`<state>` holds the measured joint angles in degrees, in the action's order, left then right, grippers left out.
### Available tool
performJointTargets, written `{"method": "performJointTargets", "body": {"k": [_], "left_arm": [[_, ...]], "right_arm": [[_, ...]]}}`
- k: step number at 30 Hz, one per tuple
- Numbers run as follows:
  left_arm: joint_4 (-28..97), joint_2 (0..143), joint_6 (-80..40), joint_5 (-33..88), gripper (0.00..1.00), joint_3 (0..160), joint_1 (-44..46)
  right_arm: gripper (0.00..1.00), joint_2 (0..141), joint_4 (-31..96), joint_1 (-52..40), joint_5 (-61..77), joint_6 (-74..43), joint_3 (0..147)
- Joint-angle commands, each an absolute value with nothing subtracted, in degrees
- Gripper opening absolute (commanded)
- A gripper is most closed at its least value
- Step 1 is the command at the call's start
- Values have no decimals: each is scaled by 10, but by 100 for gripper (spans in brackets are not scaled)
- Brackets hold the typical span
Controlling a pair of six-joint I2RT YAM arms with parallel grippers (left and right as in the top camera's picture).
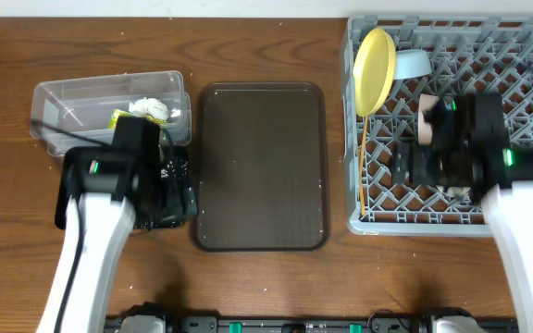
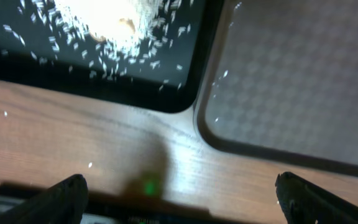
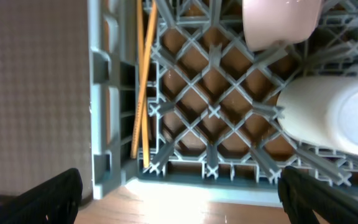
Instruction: Sort waste into correct bins and load items into the dishwasher rack
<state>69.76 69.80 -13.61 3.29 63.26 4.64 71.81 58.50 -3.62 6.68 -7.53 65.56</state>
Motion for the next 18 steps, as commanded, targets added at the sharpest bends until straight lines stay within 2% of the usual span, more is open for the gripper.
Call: {"method": "performJointTargets", "body": {"k": [1,9,18], "left_arm": [[674,603,-128,35,99,602,63],[602,415,-129,35,100,551,86],[601,375,-129,35,100,551,86]], "right_arm": [[99,609,536,-51,71,-84,571],[99,364,497,-51,41,-83,443],[99,287,579,-51,41,-83,435]]}}
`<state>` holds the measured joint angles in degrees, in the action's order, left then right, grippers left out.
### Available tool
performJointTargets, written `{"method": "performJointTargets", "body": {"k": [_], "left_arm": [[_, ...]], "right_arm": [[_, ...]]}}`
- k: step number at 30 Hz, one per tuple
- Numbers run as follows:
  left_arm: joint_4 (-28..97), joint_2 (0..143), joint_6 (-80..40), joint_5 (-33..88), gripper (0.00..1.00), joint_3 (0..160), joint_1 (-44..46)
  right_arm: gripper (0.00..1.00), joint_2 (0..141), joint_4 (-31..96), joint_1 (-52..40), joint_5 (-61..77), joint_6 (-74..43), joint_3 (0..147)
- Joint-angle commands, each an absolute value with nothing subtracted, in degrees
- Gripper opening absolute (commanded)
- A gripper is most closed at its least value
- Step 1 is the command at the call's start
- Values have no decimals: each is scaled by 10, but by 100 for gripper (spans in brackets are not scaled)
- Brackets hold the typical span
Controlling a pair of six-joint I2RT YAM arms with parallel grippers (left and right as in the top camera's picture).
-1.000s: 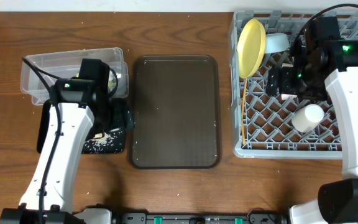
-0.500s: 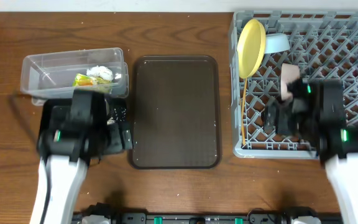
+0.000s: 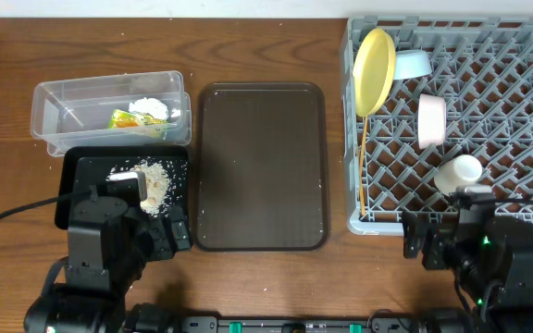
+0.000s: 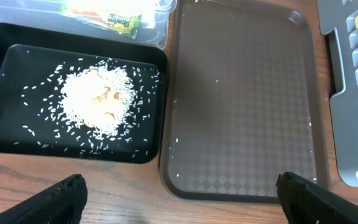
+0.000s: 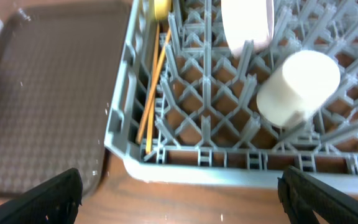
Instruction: Sort waste into correct bins and load items into the dishwasher rack
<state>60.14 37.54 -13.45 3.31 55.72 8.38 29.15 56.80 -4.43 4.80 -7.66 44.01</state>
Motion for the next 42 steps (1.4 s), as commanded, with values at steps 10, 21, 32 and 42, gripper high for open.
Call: {"method": "performJointTargets", "body": {"k": [10,21,32,42], "left_arm": [[601,375,-129,35,100,551,86],[601,375,-129,34,100,551,86],[601,375,-129,34,100,551,86],[601,375,-129,34,100,551,86]], "right_arm": [[99,288,635,-51,41,-83,434],[99,257,610,-51,15,-65,426],[99,47,307,-49,15,-25,207],[99,3,-12,-45,15,1,9]]}}
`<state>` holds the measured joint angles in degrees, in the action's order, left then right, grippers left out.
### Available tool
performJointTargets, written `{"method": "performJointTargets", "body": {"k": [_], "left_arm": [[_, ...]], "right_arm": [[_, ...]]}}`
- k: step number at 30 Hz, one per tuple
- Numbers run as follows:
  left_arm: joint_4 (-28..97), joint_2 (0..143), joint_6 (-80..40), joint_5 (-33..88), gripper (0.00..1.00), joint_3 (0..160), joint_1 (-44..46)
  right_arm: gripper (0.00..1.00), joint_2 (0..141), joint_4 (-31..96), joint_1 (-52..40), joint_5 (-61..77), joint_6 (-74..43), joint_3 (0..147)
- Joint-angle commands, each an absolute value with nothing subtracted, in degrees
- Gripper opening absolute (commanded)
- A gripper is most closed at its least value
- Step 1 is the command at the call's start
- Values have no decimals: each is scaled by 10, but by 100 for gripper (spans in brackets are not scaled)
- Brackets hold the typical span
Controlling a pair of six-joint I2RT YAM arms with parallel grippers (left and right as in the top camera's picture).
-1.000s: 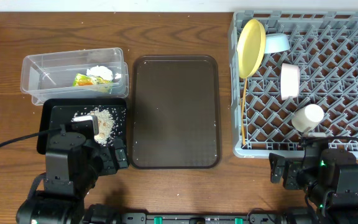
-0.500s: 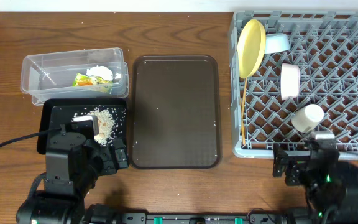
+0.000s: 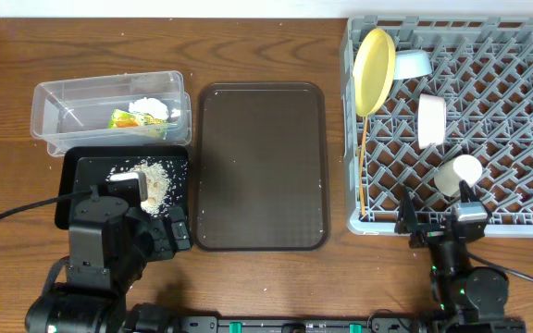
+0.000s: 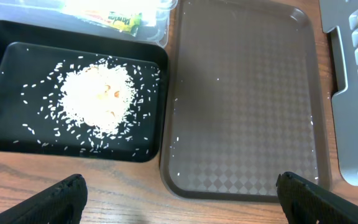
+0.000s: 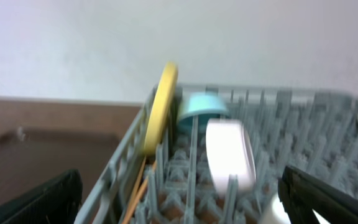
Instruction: Sort waste into correct bins and load items into the dishwasher rack
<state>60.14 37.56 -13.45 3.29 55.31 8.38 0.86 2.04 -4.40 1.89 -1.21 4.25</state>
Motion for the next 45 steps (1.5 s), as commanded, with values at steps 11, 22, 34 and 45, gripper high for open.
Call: {"method": "performJointTargets", "body": {"k": [11,22,34,45], "left_arm": [[601,375,-129,34,100,551,86],[601,375,-129,35,100,551,86],[601,375,-129,34,100,551,86],[602,366,-129,34,100,551,84]], "right_arm": [[99,3,41,-46,17,-1,3],[99,4,41,-46,17,-1,3],[99,4,41,-46,17,-1,3],[99,4,41,-46,17,-1,3]]}}
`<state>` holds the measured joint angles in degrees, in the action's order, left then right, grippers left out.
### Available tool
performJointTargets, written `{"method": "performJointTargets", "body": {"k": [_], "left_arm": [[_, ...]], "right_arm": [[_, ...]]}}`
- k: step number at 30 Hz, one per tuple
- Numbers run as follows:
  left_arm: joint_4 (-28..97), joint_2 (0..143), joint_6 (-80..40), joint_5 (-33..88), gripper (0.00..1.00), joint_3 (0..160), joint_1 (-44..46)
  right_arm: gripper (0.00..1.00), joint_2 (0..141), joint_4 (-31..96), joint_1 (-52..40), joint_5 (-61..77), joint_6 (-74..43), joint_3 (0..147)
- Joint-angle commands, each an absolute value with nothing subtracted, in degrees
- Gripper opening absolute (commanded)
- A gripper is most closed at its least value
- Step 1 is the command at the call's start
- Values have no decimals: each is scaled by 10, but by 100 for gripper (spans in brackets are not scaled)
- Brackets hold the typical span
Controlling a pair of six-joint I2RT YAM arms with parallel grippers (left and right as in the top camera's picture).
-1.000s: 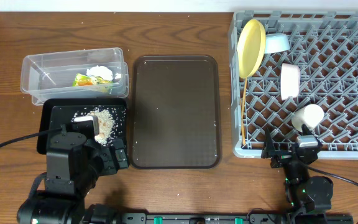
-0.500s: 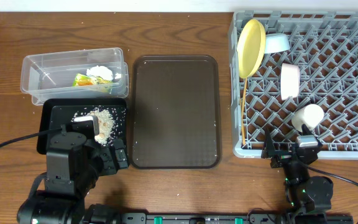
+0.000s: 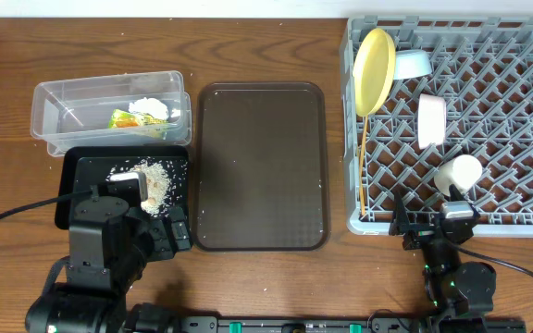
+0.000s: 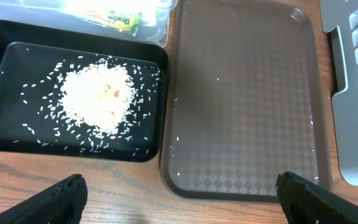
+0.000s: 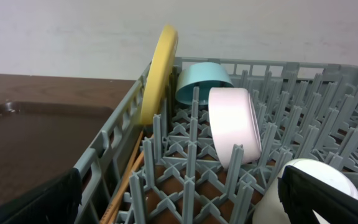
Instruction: Sort waste into correct bins and load items into the dishwasher rack
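The grey dishwasher rack [image 3: 526,222] holds a yellow plate [image 3: 374,57], a teal bowl [image 3: 412,63], a pink bowl [image 3: 431,120], a white cup [image 3: 458,173] and orange chopsticks [image 3: 363,162]. The brown tray [image 3: 261,166] lies bare. A black bin [image 3: 74,199] holds rice [image 3: 154,180]. A clear bin [image 3: 54,116] holds wrappers [image 3: 142,113]. My left gripper [image 4: 179,202] is open near the table's front edge, below the black bin. My right gripper [image 5: 179,199] is open at the rack's front edge, facing into it.
The wooden table [image 3: 248,46] runs round the bins, tray and rack. In the left wrist view the black bin's rice [image 4: 95,99] and the brown tray [image 4: 241,99] lie ahead. A pale wall [image 5: 73,37] stands behind the rack.
My right arm has settled slightly lower at the front edge, and its view of the rack is now sharp. The left arm and all objects are unchanged.
At first my left arm was over the black bin and my right arm over the rack near the cup. Then both were drawn back to the table's front edge, open and empty. The right wrist tipped up to face along the rack, where it stays.
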<state>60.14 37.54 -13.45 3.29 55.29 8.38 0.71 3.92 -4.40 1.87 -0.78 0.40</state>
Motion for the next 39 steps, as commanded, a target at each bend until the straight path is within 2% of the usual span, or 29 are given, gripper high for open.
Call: {"method": "performJointTargets", "body": {"k": [1,6,10,15,24,30,39], "left_arm": [[604,360,-129,35,100,551,84],[613,319,-117,14,100,533,61],[542,259,-87,6,100,463,38],[424,171,-62,6,99,339,25],[94,22,-62,9,100,84,19],[-50,1,-39,9,99,2,19],[41,1,-26,9,100,2,19]], "right_arm": [[99,4,41,-46,17,-1,3],[99,4,41,-46,17,-1,3],[99,4,41,-46,17,-1,3],[99,4,41,-46,17,-1,3],[99,4,41,-46,17,-1,3],[99,4,41,-46,17,-2,3],[99,4,41,-46,17,-1,3]]}}
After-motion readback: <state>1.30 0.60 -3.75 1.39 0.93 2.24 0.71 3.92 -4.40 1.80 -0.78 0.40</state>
